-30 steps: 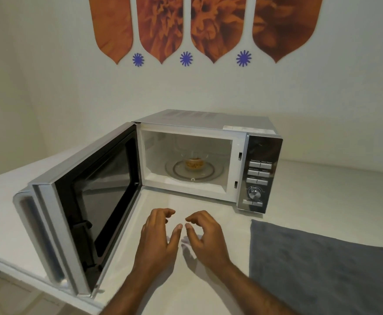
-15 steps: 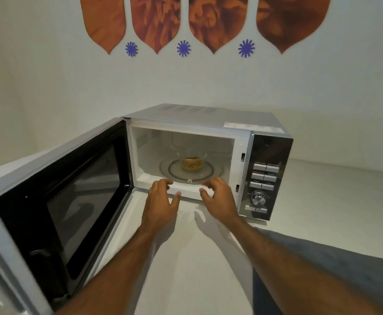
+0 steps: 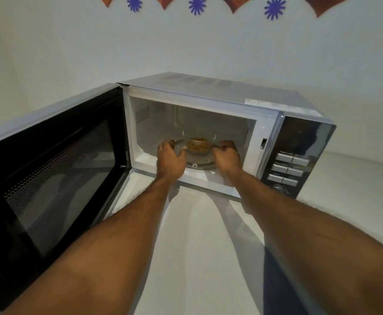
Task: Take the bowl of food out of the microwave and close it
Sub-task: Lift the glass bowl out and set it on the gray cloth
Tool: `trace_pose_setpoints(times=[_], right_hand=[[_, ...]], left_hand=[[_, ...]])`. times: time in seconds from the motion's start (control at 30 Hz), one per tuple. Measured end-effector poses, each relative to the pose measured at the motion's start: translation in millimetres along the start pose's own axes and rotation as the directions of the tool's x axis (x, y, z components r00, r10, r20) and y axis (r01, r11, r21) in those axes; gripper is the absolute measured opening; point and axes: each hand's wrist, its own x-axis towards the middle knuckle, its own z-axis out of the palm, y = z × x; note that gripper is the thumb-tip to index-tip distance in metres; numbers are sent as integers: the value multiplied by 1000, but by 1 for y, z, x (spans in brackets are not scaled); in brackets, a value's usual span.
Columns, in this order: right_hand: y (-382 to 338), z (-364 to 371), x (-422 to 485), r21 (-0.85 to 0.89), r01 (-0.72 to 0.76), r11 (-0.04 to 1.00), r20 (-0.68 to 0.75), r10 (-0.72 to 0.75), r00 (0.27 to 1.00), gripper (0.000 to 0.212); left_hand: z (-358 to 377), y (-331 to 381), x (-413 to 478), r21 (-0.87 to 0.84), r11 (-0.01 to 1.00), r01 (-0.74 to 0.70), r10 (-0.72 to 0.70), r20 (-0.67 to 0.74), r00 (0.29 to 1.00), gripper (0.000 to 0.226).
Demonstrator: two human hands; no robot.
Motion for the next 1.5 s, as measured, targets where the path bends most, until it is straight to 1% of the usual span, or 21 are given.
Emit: trace_pose_setpoints(times=[0.03,0.07,0.13,0.17,0.23,0.3,0.37,0.47,0.5,0.63,0.73,0.8,0.93,1.0,1.1,1.17,1.27,1.37,1.4,1.5], right_hand=[[0,3,10,-16,-49,999,-3,49,999,9],[-2,4,17,-13,-81,997,-10,81,997,9],[-2,10,30,40,-140,989,-7,140,990,36],[-2,12,33,79,-161,984,-6,162,987,44],[-2,18,38,147,-173,974,11,173,985,51],[-4,23,40,184,-182,966,40,177,983,53],[-6,28,44,227,-197,954,61,188,980,53],[-8,34,48,282,-241,929,111,218,970,49],[-9,35,49,289,-264,920,126,237,963,46],[-9,36,47,325,-310,893,142,278,950,39],[-6,38,45,348,-289,892,125,261,957,39],[-5,37,46,369,-263,892,88,248,965,38],[-3,34,45,385,-223,896,47,223,974,27],[-4,32,42,431,-204,879,36,209,977,32],[-6,31,35,519,-205,830,48,211,976,39],[-6,30,31,572,-216,791,52,228,972,38],[-6,29,24,604,-212,768,37,238,970,32],[-6,25,14,626,-219,748,57,236,970,31],[-6,24,12,633,-225,741,68,236,969,31],[-8,21,3,652,-235,721,93,232,968,24]], left_hand=[[4,-1,5,-23,999,31,-30,17,999,39],[8,-1,10,-40,998,56,-55,33,998,38],[15,2,18,-53,995,81,-79,47,996,34],[17,3,22,-58,994,92,-88,57,994,32],[23,7,29,-67,991,116,-109,97,989,29],[27,10,34,-93,984,154,-140,139,980,30],[32,13,41,-133,967,216,-193,171,966,40],[37,16,48,-145,946,291,-260,201,945,52],[39,15,49,-145,945,293,-260,208,943,51],[47,11,51,-161,940,300,-262,222,939,30],[51,9,50,-193,937,292,-257,188,948,22],[53,11,47,-188,945,267,-237,164,957,19],[54,16,45,-243,936,256,-229,133,964,12],[55,18,44,-296,917,268,-239,129,962,9],[55,20,41,-339,897,283,-251,137,958,10],[54,23,38,-332,900,281,-256,120,959,13],[50,26,33,-358,887,292,-269,115,956,17],[43,29,25,-386,859,337,-306,139,942,30],[42,29,23,-382,859,342,-310,145,940,31],[32,30,15,-429,838,337,-294,165,941,18]])
